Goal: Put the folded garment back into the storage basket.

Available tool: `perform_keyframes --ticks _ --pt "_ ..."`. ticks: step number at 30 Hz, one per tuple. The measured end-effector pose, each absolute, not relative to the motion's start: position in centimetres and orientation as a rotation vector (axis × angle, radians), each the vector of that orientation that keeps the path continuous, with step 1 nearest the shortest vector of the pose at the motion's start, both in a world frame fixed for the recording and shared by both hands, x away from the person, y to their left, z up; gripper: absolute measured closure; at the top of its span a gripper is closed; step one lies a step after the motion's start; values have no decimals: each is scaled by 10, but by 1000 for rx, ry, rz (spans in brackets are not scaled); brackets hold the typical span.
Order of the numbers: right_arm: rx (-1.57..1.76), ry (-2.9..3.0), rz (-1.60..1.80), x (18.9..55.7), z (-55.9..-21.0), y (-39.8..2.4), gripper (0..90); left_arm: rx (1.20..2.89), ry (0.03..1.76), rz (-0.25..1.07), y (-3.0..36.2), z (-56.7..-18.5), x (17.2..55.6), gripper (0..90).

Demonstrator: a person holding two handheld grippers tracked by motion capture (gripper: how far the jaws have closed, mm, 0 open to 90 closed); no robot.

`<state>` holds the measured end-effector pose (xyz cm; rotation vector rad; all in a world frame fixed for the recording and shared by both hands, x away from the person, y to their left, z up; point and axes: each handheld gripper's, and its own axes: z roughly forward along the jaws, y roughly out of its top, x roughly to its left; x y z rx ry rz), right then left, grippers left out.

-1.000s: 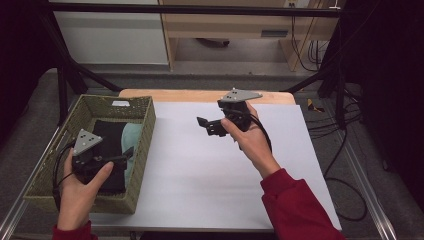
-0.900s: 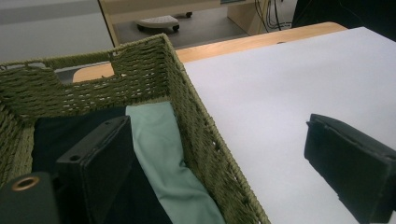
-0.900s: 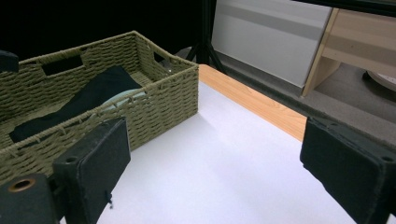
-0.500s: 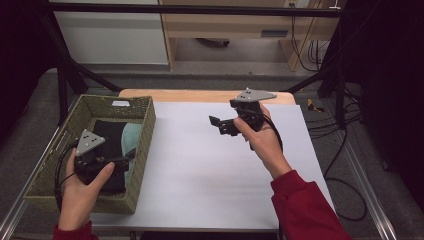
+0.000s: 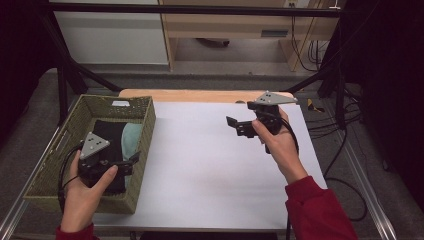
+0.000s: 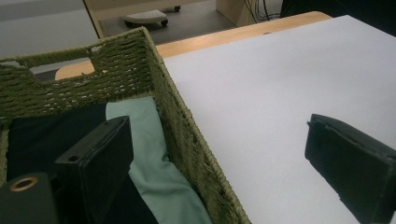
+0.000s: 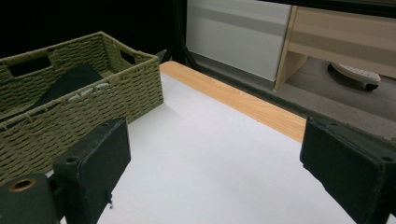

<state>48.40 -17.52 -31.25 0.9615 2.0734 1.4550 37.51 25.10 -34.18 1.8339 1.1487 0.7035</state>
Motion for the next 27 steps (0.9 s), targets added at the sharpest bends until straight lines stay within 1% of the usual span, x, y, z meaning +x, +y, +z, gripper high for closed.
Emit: perform_keyframes --ticks 14,27 --pt "1036 2021 1457 475 -328 -217 84 1864 1146 677 247 -349 377 77" --pt "1084 1974 1446 468 -333 -250 80 1868 1154 677 247 -351 377 71"
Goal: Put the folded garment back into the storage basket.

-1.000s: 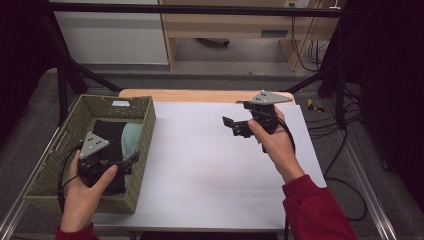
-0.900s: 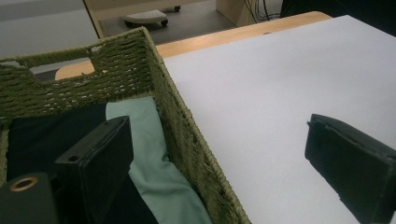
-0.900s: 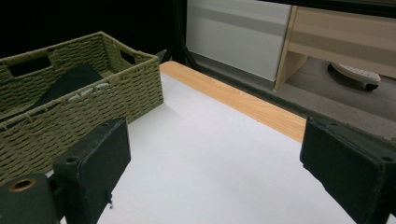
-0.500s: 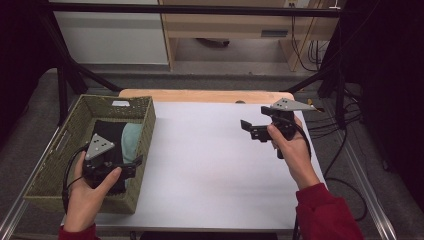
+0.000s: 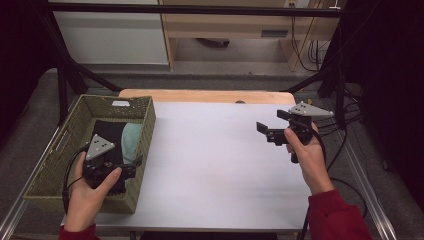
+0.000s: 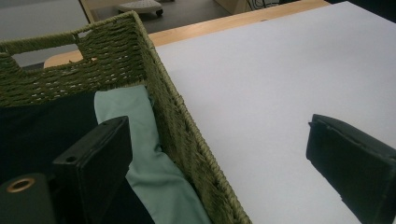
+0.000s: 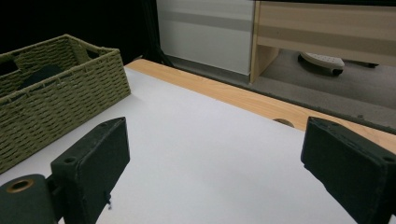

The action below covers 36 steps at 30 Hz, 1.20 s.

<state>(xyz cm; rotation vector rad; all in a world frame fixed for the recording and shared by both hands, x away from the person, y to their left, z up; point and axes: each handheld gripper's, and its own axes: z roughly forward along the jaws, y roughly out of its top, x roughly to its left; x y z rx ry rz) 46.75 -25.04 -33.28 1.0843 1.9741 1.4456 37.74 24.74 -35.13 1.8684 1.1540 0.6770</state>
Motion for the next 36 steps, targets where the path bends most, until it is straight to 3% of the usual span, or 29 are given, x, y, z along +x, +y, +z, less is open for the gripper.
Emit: perform_keyframes --ticks 36 --pt "1196 1909 1380 435 -364 -314 90 1938 1121 653 241 -360 379 66"
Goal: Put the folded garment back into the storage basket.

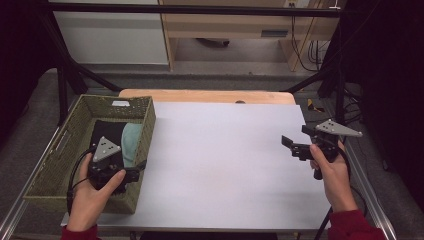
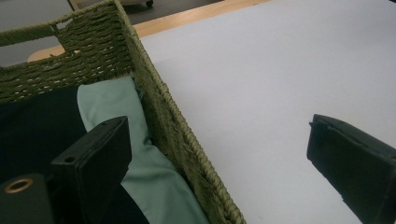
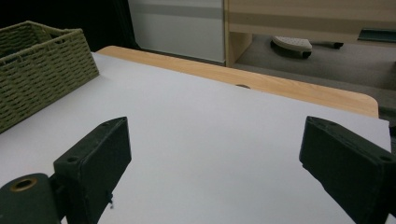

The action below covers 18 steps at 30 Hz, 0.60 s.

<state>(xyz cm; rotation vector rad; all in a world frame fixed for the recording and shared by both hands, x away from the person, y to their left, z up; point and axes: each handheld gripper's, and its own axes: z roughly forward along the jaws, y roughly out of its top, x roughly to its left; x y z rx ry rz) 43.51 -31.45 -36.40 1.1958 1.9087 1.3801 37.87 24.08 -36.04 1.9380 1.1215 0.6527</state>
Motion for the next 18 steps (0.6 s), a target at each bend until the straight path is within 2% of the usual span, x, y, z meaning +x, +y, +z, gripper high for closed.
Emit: perform_keyframes --ticks 18 --pt "1261 1880 1378 407 -399 -328 75 1937 1116 652 240 -361 378 65"
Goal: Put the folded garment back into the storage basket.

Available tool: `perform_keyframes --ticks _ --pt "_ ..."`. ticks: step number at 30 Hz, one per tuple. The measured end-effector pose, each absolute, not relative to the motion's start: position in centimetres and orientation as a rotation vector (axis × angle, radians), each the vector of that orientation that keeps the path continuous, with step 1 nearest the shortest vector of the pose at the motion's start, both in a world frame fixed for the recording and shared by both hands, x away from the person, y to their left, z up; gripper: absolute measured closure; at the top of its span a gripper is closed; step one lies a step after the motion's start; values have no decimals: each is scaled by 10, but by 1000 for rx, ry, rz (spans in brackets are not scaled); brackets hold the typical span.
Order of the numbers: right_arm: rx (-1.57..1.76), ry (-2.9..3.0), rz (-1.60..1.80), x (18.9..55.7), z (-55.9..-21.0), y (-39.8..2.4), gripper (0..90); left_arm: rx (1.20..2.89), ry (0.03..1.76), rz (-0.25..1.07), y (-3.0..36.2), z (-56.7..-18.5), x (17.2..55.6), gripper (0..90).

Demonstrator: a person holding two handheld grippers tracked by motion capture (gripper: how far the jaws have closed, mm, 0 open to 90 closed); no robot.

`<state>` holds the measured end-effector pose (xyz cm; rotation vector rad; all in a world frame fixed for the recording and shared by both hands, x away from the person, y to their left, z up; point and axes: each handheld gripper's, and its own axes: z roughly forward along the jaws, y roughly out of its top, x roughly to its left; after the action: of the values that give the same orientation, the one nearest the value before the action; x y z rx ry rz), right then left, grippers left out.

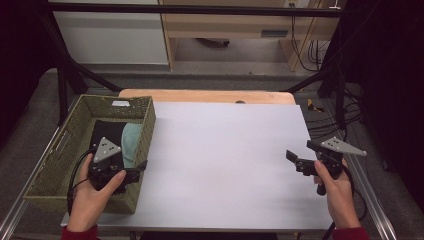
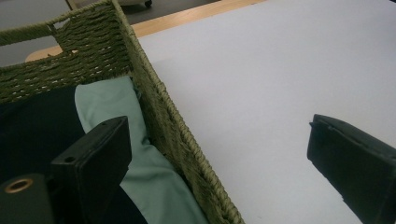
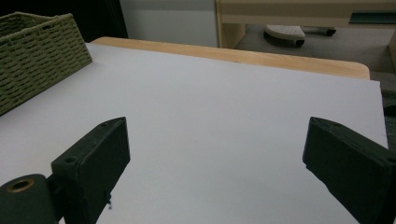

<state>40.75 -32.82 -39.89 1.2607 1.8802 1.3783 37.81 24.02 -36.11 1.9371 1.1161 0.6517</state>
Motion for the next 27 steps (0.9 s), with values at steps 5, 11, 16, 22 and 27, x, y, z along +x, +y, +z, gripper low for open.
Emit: perform_keyframes --ticks 5,11,16,22,27 --pt "1269 1860 1388 402 -408 -328 75 1942 1115 653 240 -361 378 65" --pt "1275 1838 1392 398 -419 -327 76 1942 1112 647 239 -362 378 65" --pt "1272 1841 1395 394 -426 -324 76 1945 1110 649 239 -362 378 65" --pt "1279 1849 1391 391 -434 -322 75 1954 1111 653 237 -363 376 64" --pt "1291 1854 1392 387 -441 -320 77 1957 1110 654 237 -364 376 64"
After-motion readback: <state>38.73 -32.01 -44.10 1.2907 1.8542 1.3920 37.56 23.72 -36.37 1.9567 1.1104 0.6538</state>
